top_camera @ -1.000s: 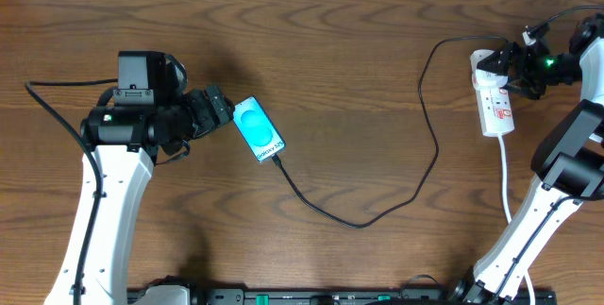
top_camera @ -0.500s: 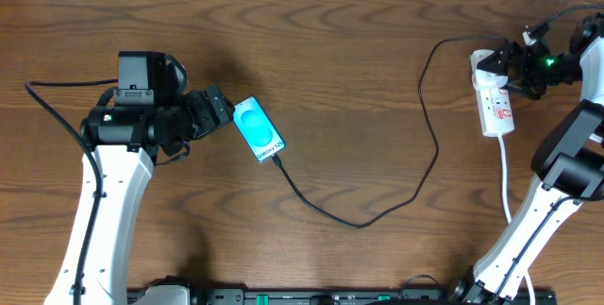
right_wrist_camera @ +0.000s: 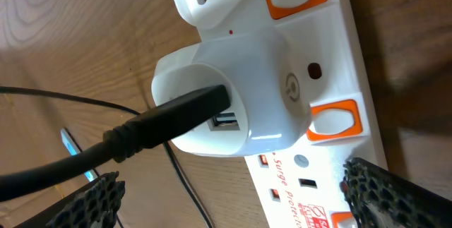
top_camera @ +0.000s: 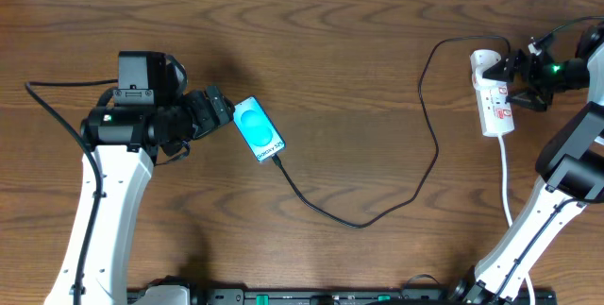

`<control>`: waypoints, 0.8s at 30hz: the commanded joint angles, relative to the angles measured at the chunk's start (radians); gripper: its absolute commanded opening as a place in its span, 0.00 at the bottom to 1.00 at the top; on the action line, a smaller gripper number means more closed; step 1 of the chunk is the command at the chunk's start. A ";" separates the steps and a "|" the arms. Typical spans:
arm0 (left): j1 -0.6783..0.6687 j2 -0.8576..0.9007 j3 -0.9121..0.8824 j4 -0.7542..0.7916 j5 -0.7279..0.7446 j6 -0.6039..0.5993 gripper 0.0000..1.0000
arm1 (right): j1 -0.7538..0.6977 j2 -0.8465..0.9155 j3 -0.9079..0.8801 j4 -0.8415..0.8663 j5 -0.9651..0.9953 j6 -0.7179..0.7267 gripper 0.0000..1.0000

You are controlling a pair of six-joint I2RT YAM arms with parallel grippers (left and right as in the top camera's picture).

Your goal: Plug charger to phone and switch on socket

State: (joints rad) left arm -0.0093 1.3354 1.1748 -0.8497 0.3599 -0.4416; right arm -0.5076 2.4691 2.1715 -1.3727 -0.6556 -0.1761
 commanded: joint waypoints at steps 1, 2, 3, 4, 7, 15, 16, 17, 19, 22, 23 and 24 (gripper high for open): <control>0.004 0.004 0.009 -0.003 -0.013 0.002 0.95 | -0.001 -0.020 -0.005 0.006 -0.013 -0.021 0.99; 0.004 0.004 0.009 -0.003 -0.013 0.002 0.95 | 0.000 -0.020 -0.005 0.010 -0.018 -0.026 0.98; 0.004 0.004 0.009 -0.003 -0.013 0.002 0.95 | 0.000 -0.020 -0.005 0.014 -0.028 -0.042 0.98; 0.004 0.004 0.009 -0.003 -0.013 0.002 0.95 | 0.000 -0.020 -0.005 0.019 -0.036 -0.050 0.98; 0.004 0.004 0.009 -0.003 -0.014 0.002 0.95 | 0.000 -0.020 -0.005 0.030 -0.036 -0.050 0.98; 0.004 0.004 0.009 -0.002 -0.014 0.002 0.95 | 0.002 -0.020 0.000 0.031 -0.096 -0.118 0.99; 0.004 0.004 0.009 -0.003 -0.014 0.002 0.95 | 0.004 -0.020 0.001 0.032 -0.096 -0.119 0.99; 0.004 0.004 0.009 -0.002 -0.014 0.002 0.95 | 0.006 -0.020 0.001 0.032 -0.095 -0.131 0.99; 0.004 0.004 0.009 -0.002 -0.014 0.002 0.95 | 0.011 -0.020 0.000 0.034 -0.095 -0.136 0.99; 0.004 0.004 0.009 -0.003 -0.014 0.002 0.95 | 0.015 -0.020 0.000 0.040 -0.095 -0.136 0.99; 0.004 0.004 0.009 -0.002 -0.014 0.002 0.95 | 0.016 -0.020 0.000 0.040 -0.095 -0.136 0.99; 0.004 0.004 0.009 -0.003 -0.014 0.002 0.95 | 0.019 -0.020 0.000 0.041 -0.091 -0.135 0.99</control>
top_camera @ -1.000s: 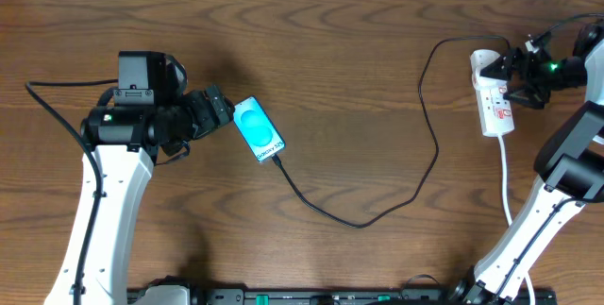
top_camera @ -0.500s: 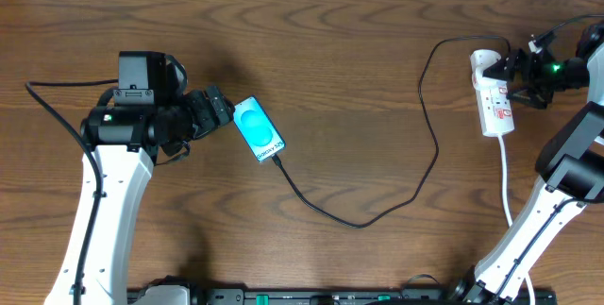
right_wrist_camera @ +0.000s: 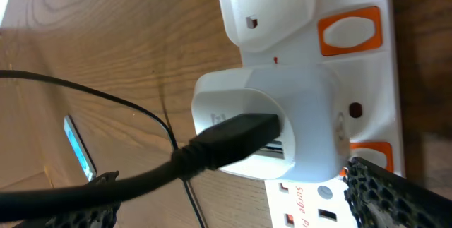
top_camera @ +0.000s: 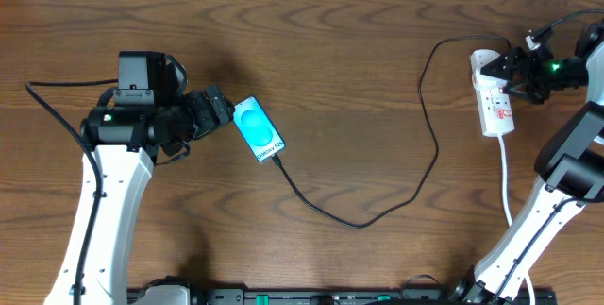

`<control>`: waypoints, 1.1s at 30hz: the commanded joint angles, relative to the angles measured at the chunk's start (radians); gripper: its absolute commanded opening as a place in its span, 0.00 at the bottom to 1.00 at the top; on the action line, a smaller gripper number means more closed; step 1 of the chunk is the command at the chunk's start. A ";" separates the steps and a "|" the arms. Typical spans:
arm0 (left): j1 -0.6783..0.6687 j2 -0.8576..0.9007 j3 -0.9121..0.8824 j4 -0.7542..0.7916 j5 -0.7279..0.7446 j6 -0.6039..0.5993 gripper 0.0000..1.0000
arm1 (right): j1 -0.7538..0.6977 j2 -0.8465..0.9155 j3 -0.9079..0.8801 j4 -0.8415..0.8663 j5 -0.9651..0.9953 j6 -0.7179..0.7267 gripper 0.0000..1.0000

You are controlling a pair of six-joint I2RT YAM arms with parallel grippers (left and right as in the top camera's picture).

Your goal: Plug charger to phone and switch on socket

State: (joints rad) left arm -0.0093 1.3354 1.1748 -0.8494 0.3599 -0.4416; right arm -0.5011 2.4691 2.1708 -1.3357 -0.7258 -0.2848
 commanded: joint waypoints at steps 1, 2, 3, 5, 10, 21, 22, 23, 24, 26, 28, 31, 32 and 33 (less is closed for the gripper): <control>0.004 0.004 0.009 -0.003 -0.014 0.002 0.95 | 0.013 -0.020 0.001 0.004 -0.020 -0.027 0.99; 0.004 0.004 0.009 -0.003 -0.014 0.002 0.95 | 0.013 -0.020 0.001 0.004 -0.021 -0.027 0.99; 0.004 0.004 0.009 -0.003 -0.014 0.002 0.95 | 0.013 -0.020 0.001 0.003 -0.020 -0.027 0.99; 0.004 0.004 0.009 -0.003 -0.014 0.002 0.95 | 0.013 -0.020 0.001 0.001 -0.011 -0.027 0.98; 0.004 0.004 0.009 -0.003 -0.014 0.002 0.95 | 0.013 -0.020 0.001 0.001 -0.006 -0.026 0.98; 0.004 0.004 0.009 -0.003 -0.014 0.002 0.95 | 0.011 -0.020 0.001 0.008 -0.006 -0.026 0.98; 0.004 0.004 0.009 -0.003 -0.014 0.002 0.95 | 0.011 -0.020 0.001 0.008 -0.006 -0.026 0.98; 0.004 0.004 0.009 -0.003 -0.014 0.002 0.95 | 0.011 -0.020 0.001 0.008 -0.006 -0.026 0.98; 0.004 0.004 0.009 -0.003 -0.014 0.002 0.95 | 0.011 -0.020 0.001 0.008 -0.006 -0.026 0.98; 0.004 0.004 0.009 -0.003 -0.014 0.002 0.95 | 0.012 -0.020 0.001 0.008 -0.006 -0.026 0.98; 0.004 0.004 0.009 -0.003 -0.014 0.002 0.95 | 0.012 -0.019 0.001 0.007 -0.006 -0.026 0.98; 0.004 0.004 0.009 -0.003 -0.014 0.002 0.95 | 0.012 -0.019 0.001 0.007 -0.006 -0.026 0.97; 0.004 0.004 0.009 -0.003 -0.014 0.002 0.95 | 0.012 -0.019 0.001 0.007 -0.006 -0.027 0.98; 0.004 0.004 0.009 -0.003 -0.014 0.002 0.95 | 0.012 -0.019 0.001 0.006 -0.006 -0.027 0.97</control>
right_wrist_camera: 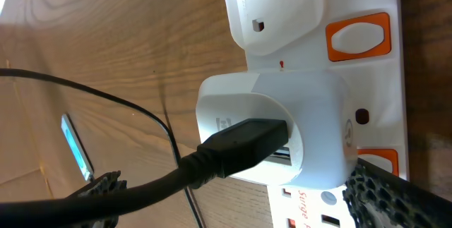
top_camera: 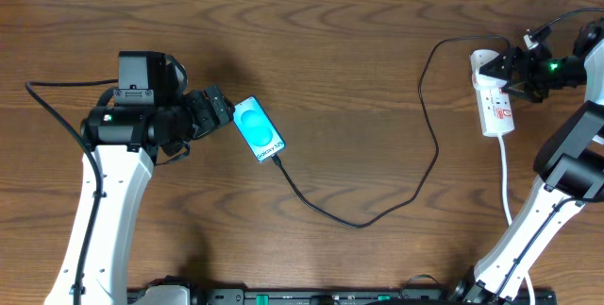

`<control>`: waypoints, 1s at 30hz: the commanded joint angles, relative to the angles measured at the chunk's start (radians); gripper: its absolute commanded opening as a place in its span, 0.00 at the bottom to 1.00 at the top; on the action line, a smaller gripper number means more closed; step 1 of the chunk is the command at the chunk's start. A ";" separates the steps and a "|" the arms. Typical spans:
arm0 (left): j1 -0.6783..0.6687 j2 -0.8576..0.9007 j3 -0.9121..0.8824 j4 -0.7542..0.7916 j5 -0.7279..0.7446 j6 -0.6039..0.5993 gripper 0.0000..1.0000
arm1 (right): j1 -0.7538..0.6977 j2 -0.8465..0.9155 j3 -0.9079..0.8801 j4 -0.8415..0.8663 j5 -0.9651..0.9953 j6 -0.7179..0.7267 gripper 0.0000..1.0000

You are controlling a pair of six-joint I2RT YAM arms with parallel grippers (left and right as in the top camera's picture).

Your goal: Plug charger to phone and switch on socket

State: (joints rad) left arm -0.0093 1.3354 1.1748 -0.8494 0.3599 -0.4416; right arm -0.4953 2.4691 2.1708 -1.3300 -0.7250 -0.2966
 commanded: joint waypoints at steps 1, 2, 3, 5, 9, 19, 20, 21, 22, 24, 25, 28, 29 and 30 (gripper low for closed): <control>0.004 0.004 0.009 -0.003 -0.014 0.002 0.95 | 0.006 -0.019 0.000 -0.001 -0.006 -0.015 0.97; 0.004 0.004 0.009 -0.003 -0.014 0.002 0.95 | 0.006 -0.019 -0.002 -0.001 -0.006 -0.015 0.97; 0.004 0.004 0.009 -0.003 -0.014 0.002 0.95 | 0.006 -0.019 -0.006 0.000 -0.006 -0.016 0.97; 0.004 0.004 0.009 -0.003 -0.014 0.002 0.95 | 0.006 -0.019 -0.016 0.000 -0.006 -0.024 0.96; 0.004 0.004 0.009 -0.003 -0.014 0.002 0.95 | 0.006 -0.019 -0.027 0.002 -0.006 -0.027 0.96; 0.004 0.004 0.009 -0.003 -0.014 0.002 0.95 | 0.026 -0.019 -0.027 0.008 0.009 -0.026 0.95; 0.004 0.004 0.009 -0.003 -0.014 0.002 0.95 | 0.029 -0.019 -0.027 0.007 0.016 -0.026 0.95; 0.004 0.004 0.009 -0.003 -0.014 0.002 0.95 | 0.031 -0.019 -0.027 0.007 0.020 -0.026 0.94; 0.004 0.004 0.009 -0.003 -0.014 0.002 0.95 | 0.035 -0.019 -0.027 0.008 0.024 -0.026 0.94; 0.004 0.004 0.009 -0.003 -0.014 0.002 0.95 | 0.039 -0.019 -0.027 0.010 0.027 -0.026 0.93; 0.004 0.004 0.009 -0.004 -0.014 0.002 0.95 | 0.041 -0.019 -0.027 0.012 0.027 -0.026 0.93; 0.004 0.004 0.009 -0.007 -0.014 0.002 0.95 | 0.042 -0.019 -0.027 0.019 0.027 -0.013 0.93; 0.004 0.004 0.009 -0.007 -0.014 0.002 0.95 | 0.042 -0.019 -0.027 0.021 0.027 -0.009 0.93; 0.004 0.004 0.009 -0.007 -0.014 0.002 0.95 | 0.039 -0.019 -0.027 0.022 0.027 -0.003 0.93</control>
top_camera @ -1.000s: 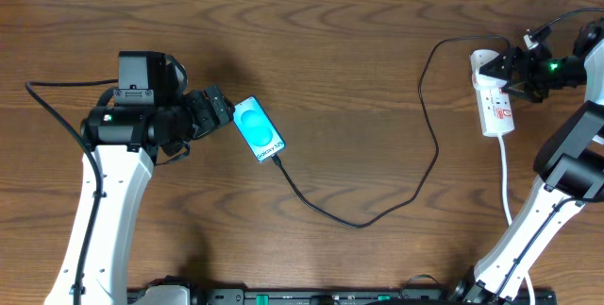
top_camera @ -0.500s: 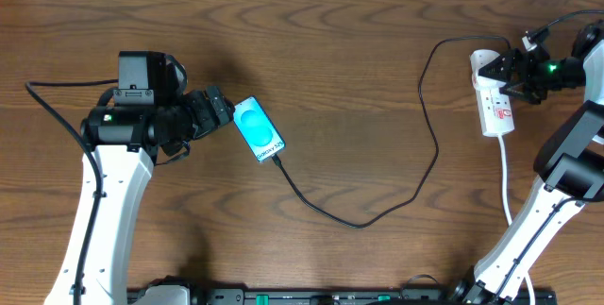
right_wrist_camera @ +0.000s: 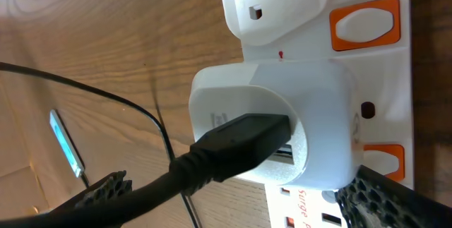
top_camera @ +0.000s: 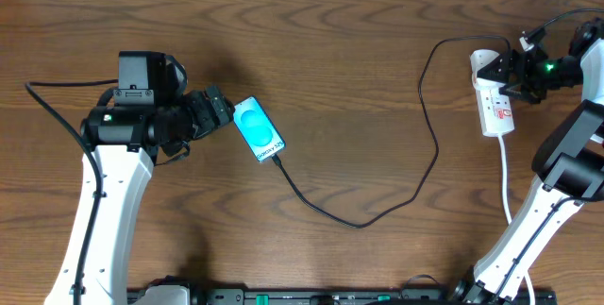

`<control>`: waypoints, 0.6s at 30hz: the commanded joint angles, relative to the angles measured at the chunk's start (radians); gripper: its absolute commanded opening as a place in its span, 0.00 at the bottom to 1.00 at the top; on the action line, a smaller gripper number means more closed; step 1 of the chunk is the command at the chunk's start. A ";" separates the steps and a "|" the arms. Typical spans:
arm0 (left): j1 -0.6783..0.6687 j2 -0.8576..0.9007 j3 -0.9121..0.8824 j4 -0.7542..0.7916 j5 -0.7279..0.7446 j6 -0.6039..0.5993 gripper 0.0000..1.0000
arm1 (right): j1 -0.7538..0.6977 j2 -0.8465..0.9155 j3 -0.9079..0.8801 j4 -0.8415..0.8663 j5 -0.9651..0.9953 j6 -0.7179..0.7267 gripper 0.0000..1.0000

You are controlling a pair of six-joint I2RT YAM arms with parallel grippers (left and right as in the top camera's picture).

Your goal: Plug charger to phone and switch on socket

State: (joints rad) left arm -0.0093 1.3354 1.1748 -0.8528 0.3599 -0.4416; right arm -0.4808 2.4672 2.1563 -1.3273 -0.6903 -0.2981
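Observation:
The phone (top_camera: 258,127) lies left of centre with its screen lit cyan and the black cable (top_camera: 359,224) plugged into its lower end. My left gripper (top_camera: 219,109) sits against the phone's upper left edge; its jaws are too small to read. The cable runs to a white charger adapter (right_wrist_camera: 282,122) on the white power strip (top_camera: 493,107). My right gripper (right_wrist_camera: 247,203) is open over the strip, straddling the adapter. One finger (right_wrist_camera: 106,189) is over the wood, the other finger (right_wrist_camera: 395,200) beside the lower orange switch (right_wrist_camera: 385,159). An upper orange switch (right_wrist_camera: 367,23) sits further along.
A second white plug (right_wrist_camera: 275,2) fills the socket beyond the adapter. The strip's white lead (top_camera: 505,177) runs toward the table's near edge past the right arm. The black cable loops across the middle of the wooden table (top_camera: 359,88).
The right gripper has shifted very slightly over the strip, with the adapter a little larger in its view. The phone, cable and left arm are unmoved.
At first my right gripper was open lower along the strip, over the adapter and the two orange switches. It then stood further toward the strip's far end, and has stayed there open. The phone stayed lit and plugged in beside the still left gripper.

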 commanded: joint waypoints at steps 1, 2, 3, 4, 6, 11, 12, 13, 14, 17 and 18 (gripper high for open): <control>0.004 0.004 0.009 -0.003 -0.014 0.002 0.95 | 0.024 -0.018 -0.012 0.019 -0.008 -0.001 0.93; 0.004 0.004 0.009 -0.004 -0.014 0.002 0.95 | 0.021 -0.018 -0.012 0.018 -0.008 0.000 0.94; 0.004 0.004 0.009 -0.004 -0.014 0.002 0.95 | 0.018 -0.018 -0.012 0.018 -0.007 0.006 0.94; 0.004 0.004 0.009 -0.004 -0.014 0.002 0.95 | 0.015 -0.018 -0.011 0.018 -0.008 0.011 0.94; 0.004 0.004 0.009 -0.004 -0.014 0.002 0.95 | 0.005 -0.018 -0.005 0.015 -0.008 0.018 0.94; 0.004 0.004 0.009 -0.004 -0.014 0.002 0.95 | -0.021 -0.018 0.031 -0.003 -0.008 0.025 0.95; 0.004 0.004 0.009 -0.004 -0.014 0.002 0.95 | -0.024 -0.018 0.040 -0.008 -0.008 0.025 0.95; 0.004 0.004 0.009 -0.003 -0.014 0.002 0.95 | -0.027 -0.018 0.048 -0.013 -0.008 0.025 0.95; 0.004 0.004 0.009 -0.003 -0.014 0.002 0.95 | -0.031 -0.018 0.063 -0.021 -0.008 0.025 0.95; 0.004 0.004 0.009 -0.003 -0.014 0.002 0.95 | -0.031 -0.018 0.083 -0.028 -0.008 0.026 0.96; 0.004 0.004 0.009 -0.003 -0.014 0.002 0.95 | -0.030 -0.018 0.089 -0.031 -0.008 0.029 0.96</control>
State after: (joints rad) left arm -0.0093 1.3354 1.1748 -0.8536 0.3599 -0.4416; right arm -0.5030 2.4672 2.2051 -1.3514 -0.6956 -0.2787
